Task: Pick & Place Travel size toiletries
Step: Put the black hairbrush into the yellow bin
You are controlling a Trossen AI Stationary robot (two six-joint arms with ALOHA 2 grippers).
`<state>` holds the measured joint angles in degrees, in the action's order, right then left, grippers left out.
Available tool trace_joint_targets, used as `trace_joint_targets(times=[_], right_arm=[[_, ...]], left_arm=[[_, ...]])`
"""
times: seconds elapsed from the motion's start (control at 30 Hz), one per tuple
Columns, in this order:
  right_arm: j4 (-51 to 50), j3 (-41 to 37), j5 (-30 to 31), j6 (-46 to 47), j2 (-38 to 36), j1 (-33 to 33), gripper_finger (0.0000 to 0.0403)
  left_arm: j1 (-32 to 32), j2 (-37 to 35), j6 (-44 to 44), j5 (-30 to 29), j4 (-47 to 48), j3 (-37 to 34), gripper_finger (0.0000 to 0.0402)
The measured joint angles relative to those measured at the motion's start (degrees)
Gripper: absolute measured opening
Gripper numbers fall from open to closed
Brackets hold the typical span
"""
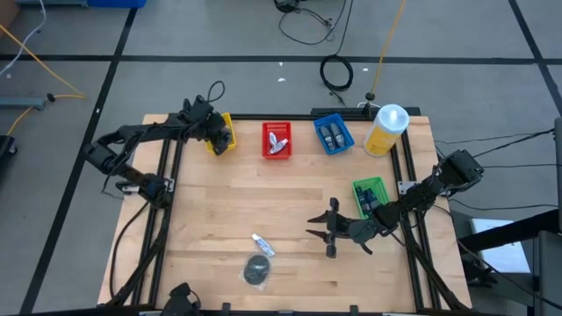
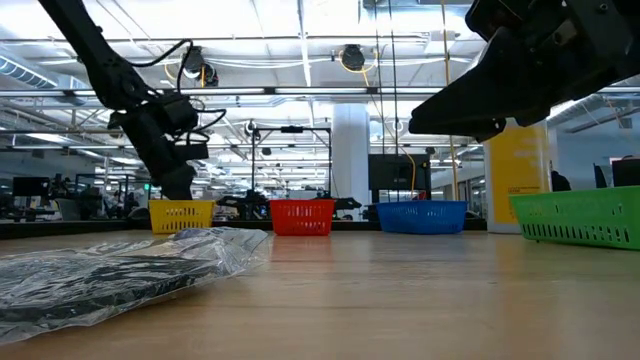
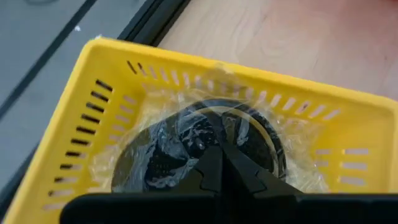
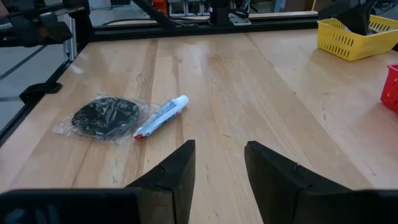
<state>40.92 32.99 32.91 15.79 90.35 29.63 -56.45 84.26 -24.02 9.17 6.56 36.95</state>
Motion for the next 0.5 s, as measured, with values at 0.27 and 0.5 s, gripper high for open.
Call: trace_joint_targets(times=[0.27, 0.5], right_arm=[[0.88, 0.0, -0.04, 0.0, 0.0, 0.09, 0.0132], [0.88, 0.0, -0.02, -1.13, 0.0, 0.09, 0.0132]], left_arm=[[1.19, -9.44, 6.04, -0.41, 5.33, 0.0, 0.0016], [3.66, -16.23, 16.26, 12.7, 18.88, 0.0, 0.0008]])
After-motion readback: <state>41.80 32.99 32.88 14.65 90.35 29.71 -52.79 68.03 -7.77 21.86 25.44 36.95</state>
